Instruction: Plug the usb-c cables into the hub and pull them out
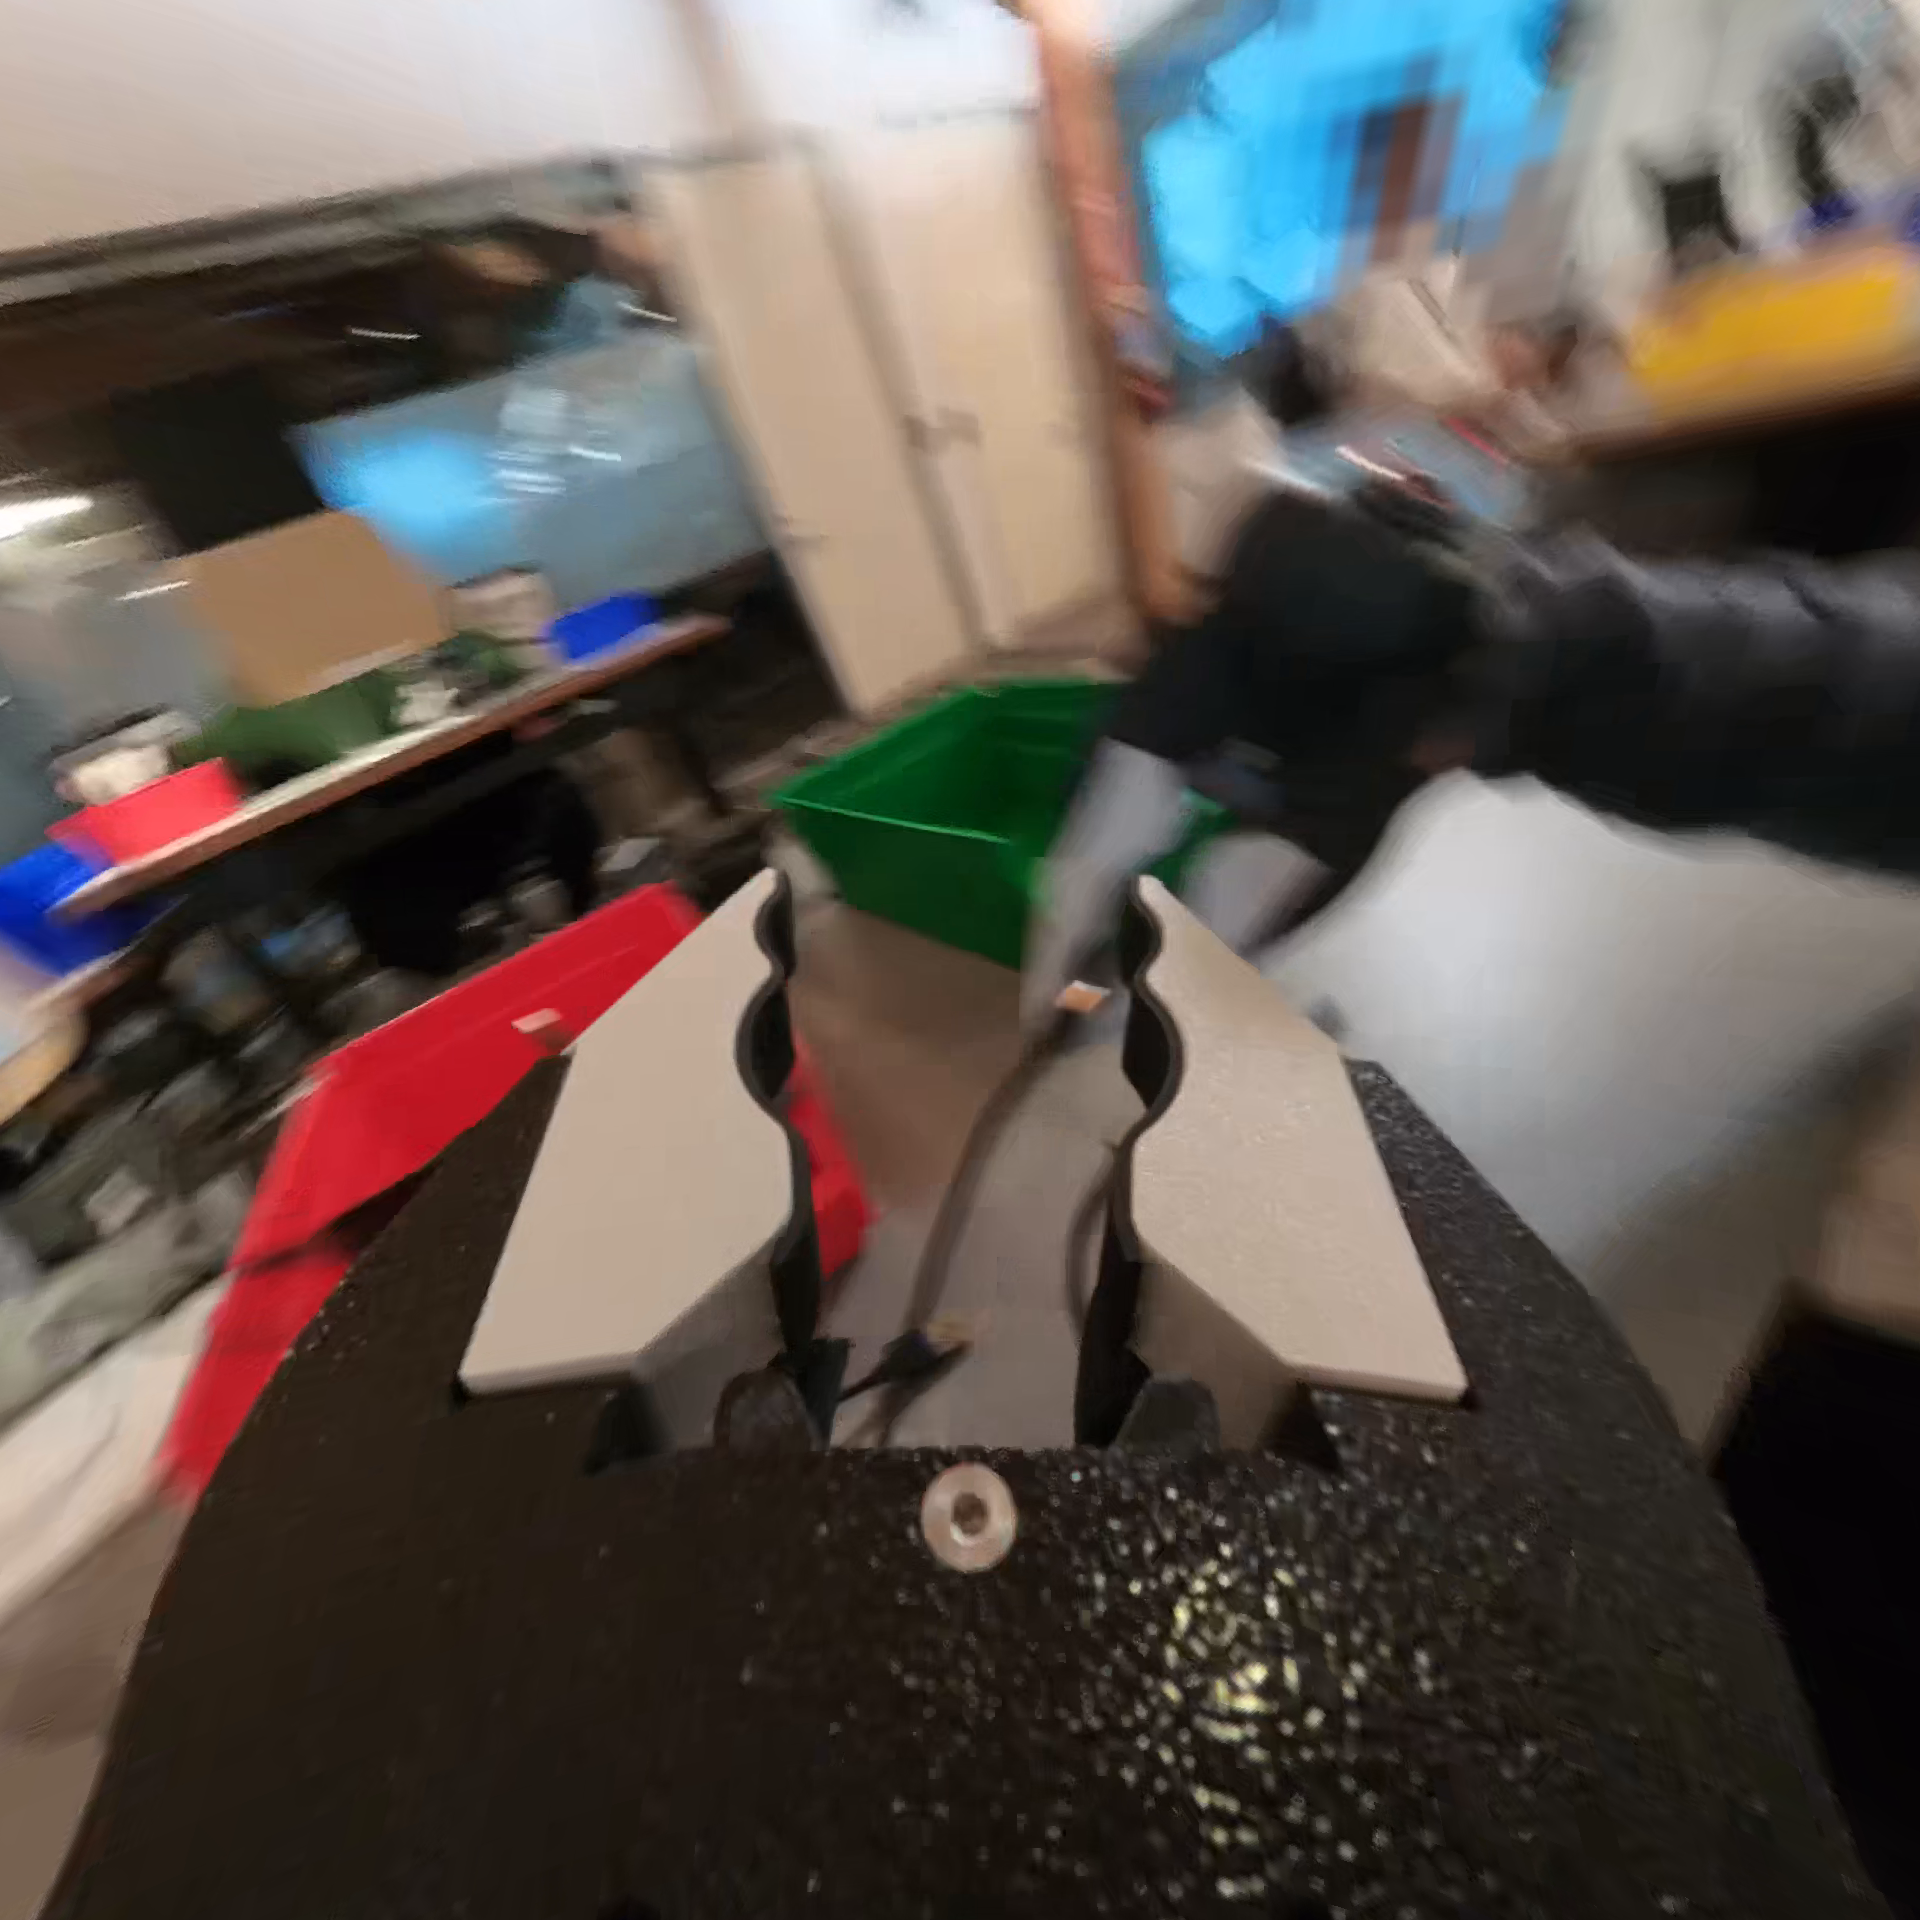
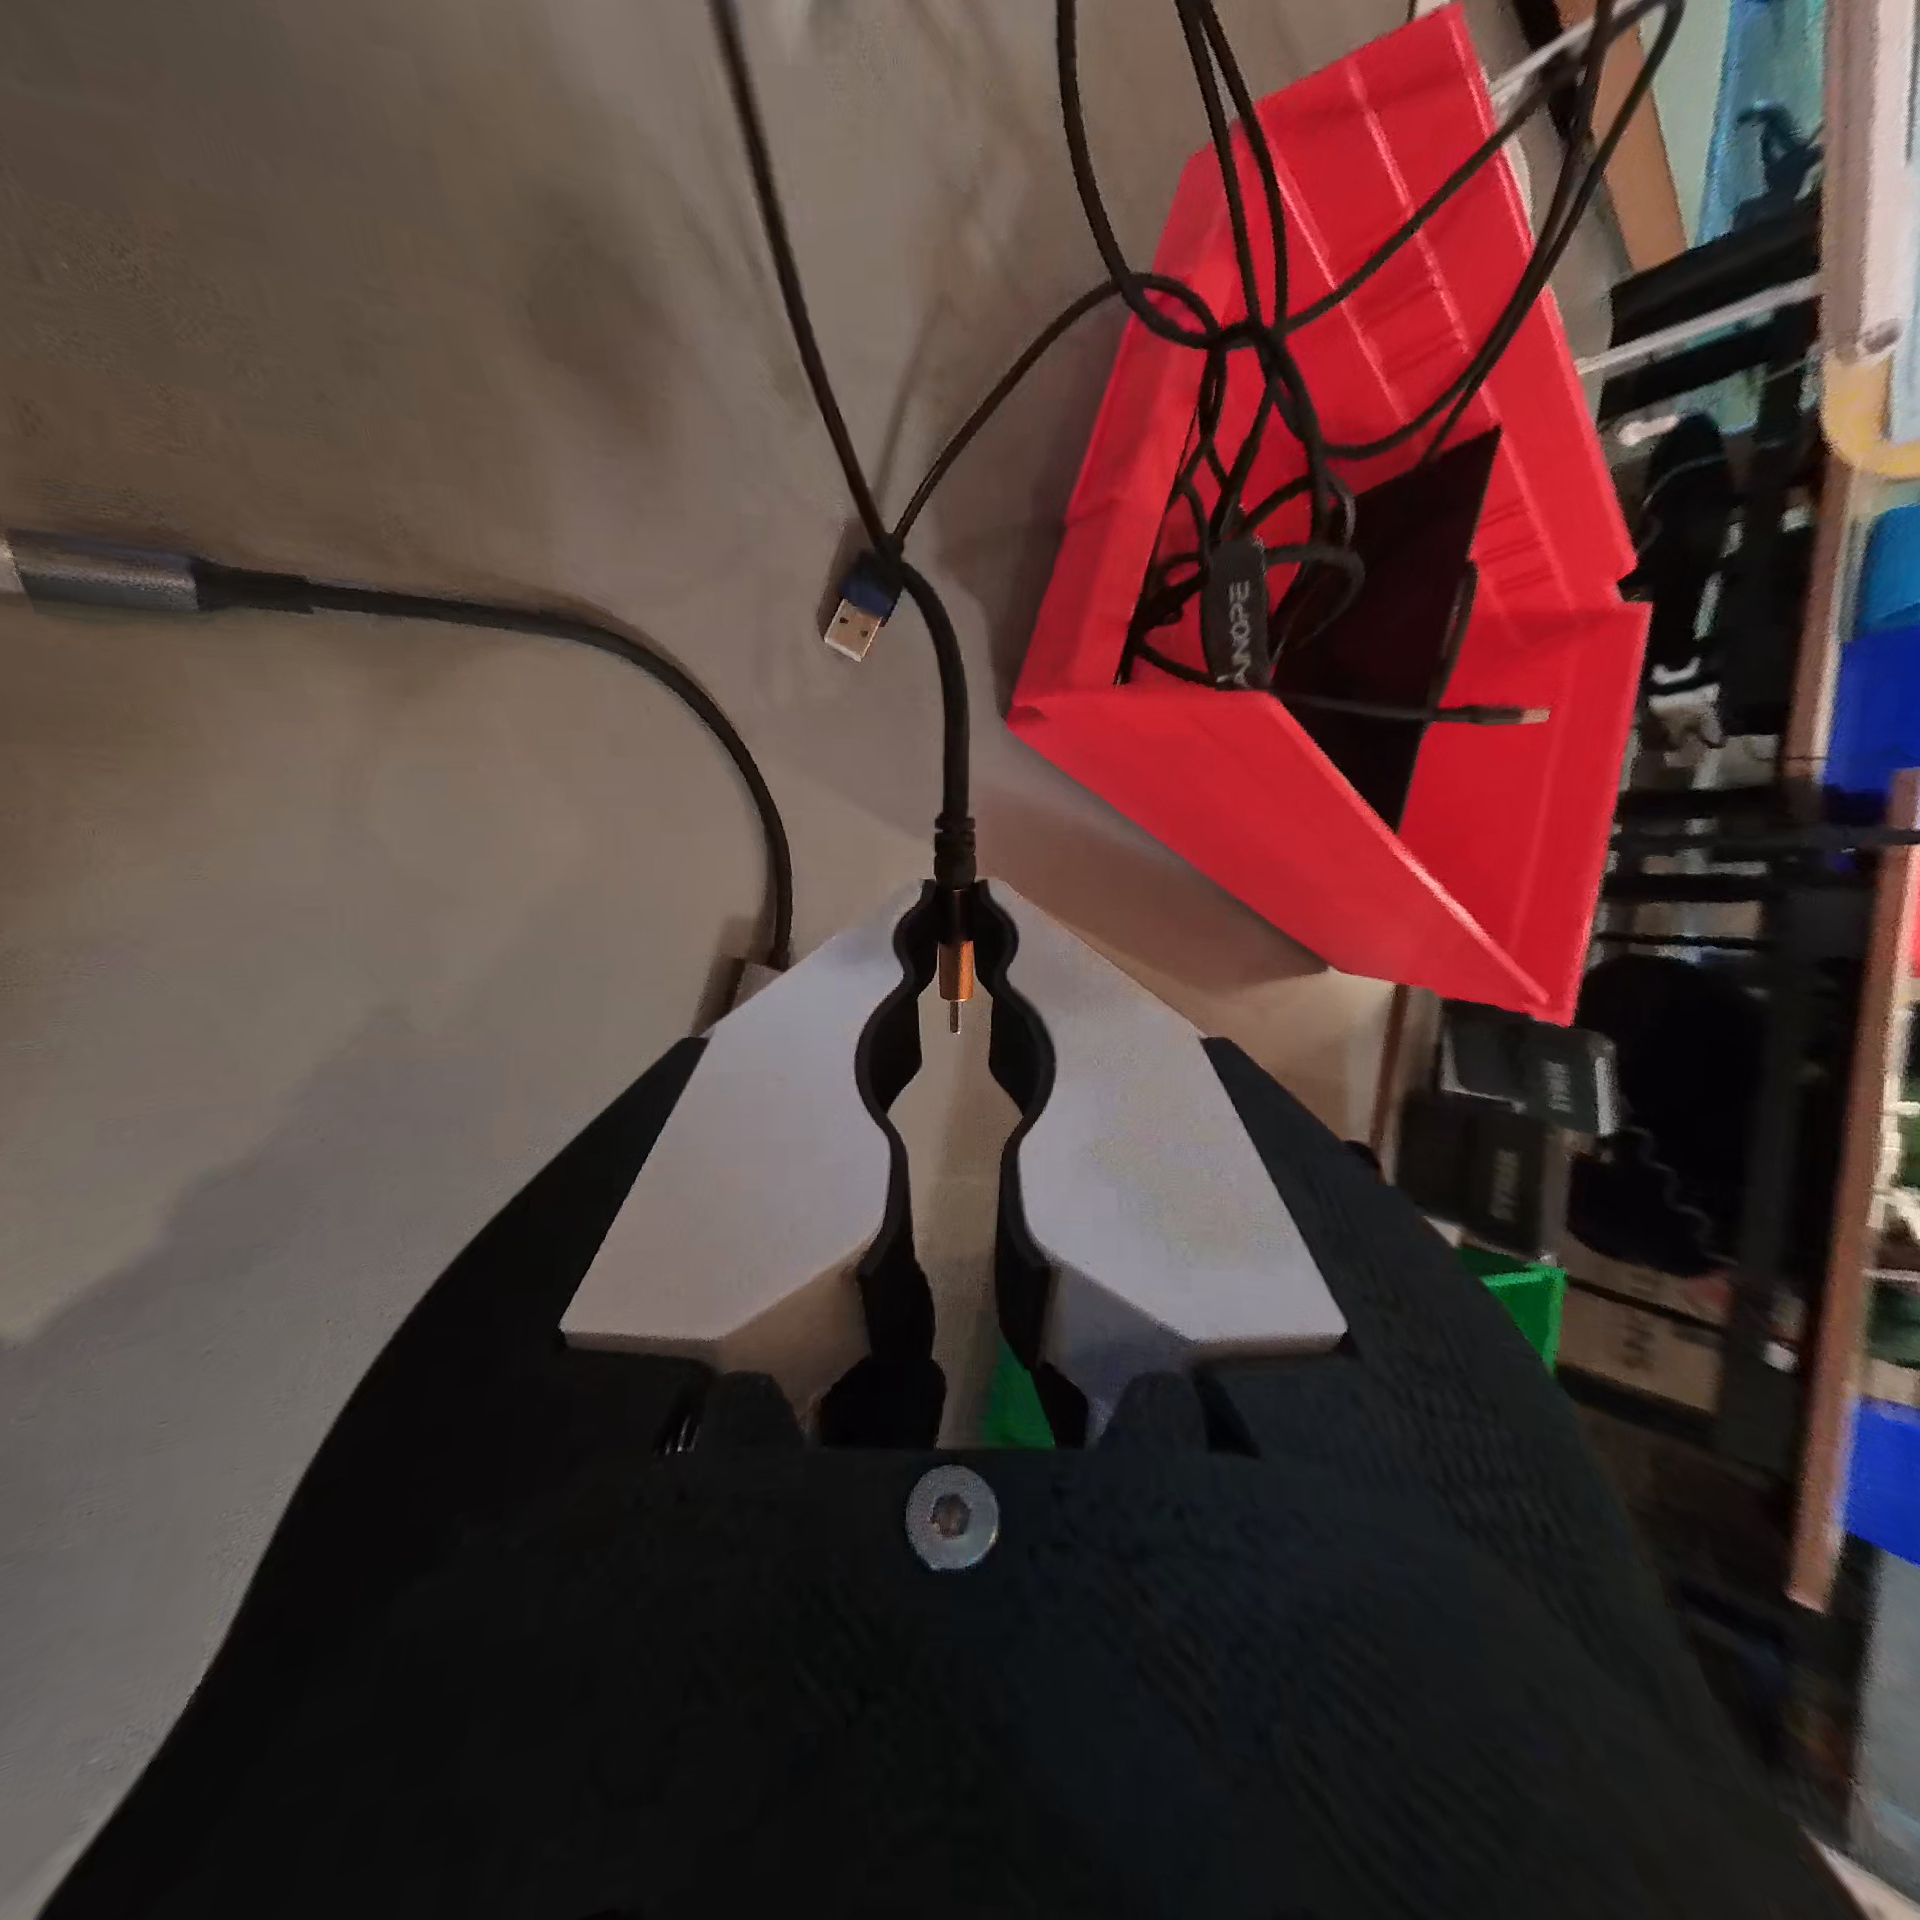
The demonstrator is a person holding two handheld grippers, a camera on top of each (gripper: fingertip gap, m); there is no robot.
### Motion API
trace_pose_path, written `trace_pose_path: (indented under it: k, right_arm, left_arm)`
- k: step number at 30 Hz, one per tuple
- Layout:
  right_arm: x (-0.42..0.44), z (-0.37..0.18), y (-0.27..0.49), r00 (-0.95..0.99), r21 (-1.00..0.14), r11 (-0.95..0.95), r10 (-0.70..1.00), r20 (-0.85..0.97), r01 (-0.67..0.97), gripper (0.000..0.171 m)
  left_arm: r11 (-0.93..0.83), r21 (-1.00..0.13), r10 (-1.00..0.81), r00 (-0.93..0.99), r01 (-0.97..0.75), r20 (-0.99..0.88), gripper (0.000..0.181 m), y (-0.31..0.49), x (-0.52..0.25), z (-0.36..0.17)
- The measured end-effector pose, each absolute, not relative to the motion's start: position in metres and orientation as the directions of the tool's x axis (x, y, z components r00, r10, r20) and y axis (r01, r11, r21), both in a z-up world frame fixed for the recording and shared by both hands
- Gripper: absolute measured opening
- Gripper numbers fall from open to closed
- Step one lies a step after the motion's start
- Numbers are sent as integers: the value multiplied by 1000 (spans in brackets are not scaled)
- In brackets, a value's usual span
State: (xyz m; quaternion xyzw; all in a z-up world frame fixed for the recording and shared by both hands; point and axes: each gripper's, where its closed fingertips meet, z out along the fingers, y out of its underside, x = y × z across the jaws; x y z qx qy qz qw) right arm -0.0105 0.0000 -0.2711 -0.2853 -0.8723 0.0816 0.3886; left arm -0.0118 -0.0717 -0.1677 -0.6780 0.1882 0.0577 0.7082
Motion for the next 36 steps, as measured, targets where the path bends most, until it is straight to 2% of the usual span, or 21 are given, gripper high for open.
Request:
trace_pose_path:
  k: [4,7,10,11,17,21,22,24,27,34,36]
  right_arm:
    - [-12,-258,-14,-534,-360,856,514,672,372,4]
    - [-9,-249,-19,-528,-365,871,491,693,330,4]
    - [-4,-250,-22,-540,-368,874,485,688,316,5]
    - [-3,-250,-22,-538,-373,873,487,688,313,5]
    - [0,-249,-21,-524,-381,873,488,698,305,5]
    - [4,-236,-15,-470,-415,865,502,726,282,4]
    - [6,-233,-14,-458,-429,863,506,731,269,4]
    - [8,-230,-14,-448,-466,849,528,722,249,4]
    - [7,-231,-11,-422,-508,820,572,703,265,5]
    - [2,-243,4,-380,-331,864,472,795,381,10]
    - [3,-246,7,-381,-297,862,458,803,412,6]
  left_arm:
    - [-173,-801,-258,811,-573,-525,52,-38,5,-225]
    - [-255,-797,-323,825,-547,-463,32,-28,6,-247]
    - [-246,-817,-316,840,-522,-441,8,-25,4,-244]
    - [-244,-813,-325,834,-529,-446,5,-25,4,-244]
    - [-236,-782,-340,803,-576,-489,5,-22,9,-243]
    - [-307,-791,-328,839,-529,-434,27,-23,-5,-249]
    - [-321,-803,-340,852,-502,-397,26,-26,-6,-251]
    - [-297,-851,-381,871,-433,-311,0,-28,-1,-246]
    - [-325,-884,-418,890,-336,-184,0,-31,3,-242]
    - [-479,-802,-342,917,-357,-204,0,-22,-1,-257]
    - [-493,-789,-348,914,-366,-207,0,-21,3,-258]
